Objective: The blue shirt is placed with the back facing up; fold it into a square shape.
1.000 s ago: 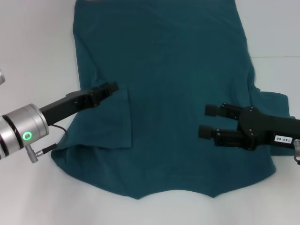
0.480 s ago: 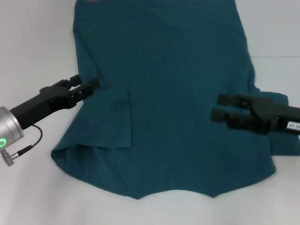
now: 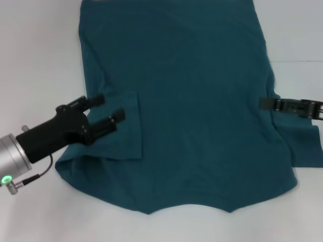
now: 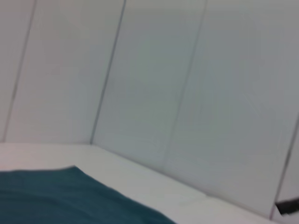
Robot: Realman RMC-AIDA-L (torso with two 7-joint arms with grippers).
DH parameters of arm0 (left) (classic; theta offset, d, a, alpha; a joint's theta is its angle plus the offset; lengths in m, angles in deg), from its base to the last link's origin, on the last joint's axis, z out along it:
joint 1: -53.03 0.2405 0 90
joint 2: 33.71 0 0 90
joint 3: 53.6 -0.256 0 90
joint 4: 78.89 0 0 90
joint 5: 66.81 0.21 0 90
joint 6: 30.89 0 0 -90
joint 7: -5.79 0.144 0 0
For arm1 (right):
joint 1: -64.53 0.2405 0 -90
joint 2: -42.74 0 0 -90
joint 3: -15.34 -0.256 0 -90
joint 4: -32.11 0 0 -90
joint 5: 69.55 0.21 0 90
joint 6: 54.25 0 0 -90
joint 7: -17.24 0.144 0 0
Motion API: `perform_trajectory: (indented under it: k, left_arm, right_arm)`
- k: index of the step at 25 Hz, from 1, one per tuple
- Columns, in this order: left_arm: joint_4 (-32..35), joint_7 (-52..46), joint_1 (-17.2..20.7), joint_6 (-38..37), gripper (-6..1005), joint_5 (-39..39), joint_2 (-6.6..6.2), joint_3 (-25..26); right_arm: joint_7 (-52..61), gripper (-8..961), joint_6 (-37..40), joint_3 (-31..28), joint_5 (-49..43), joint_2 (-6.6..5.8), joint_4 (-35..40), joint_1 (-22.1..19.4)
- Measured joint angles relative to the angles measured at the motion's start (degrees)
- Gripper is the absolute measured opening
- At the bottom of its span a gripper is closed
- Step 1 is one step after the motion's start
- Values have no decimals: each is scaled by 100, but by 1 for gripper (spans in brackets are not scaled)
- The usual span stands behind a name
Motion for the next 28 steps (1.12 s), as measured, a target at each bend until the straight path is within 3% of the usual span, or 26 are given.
perform_trajectory:
  k: [5,9,17,28]
  left_arm:
    - [-64,384,-34,-12,770,377,3,-229]
    - [-114,623,-34,-15,769,503,13,-472]
    - [-148,690,-62,-65,770,567,7,-745]
    - [-131,751,-199,-7,770,933,-22,-817]
  right_arm:
    - [671,910,-416,-30,-439,-244,26,-91]
    - [1036,910,-679,-46,-618,-357,68,-199]
    - [1620,910,-1258,-53,-1300,-380,252,-281]
    - [1958,910,-1937,-191,-1610,-301,260,-389]
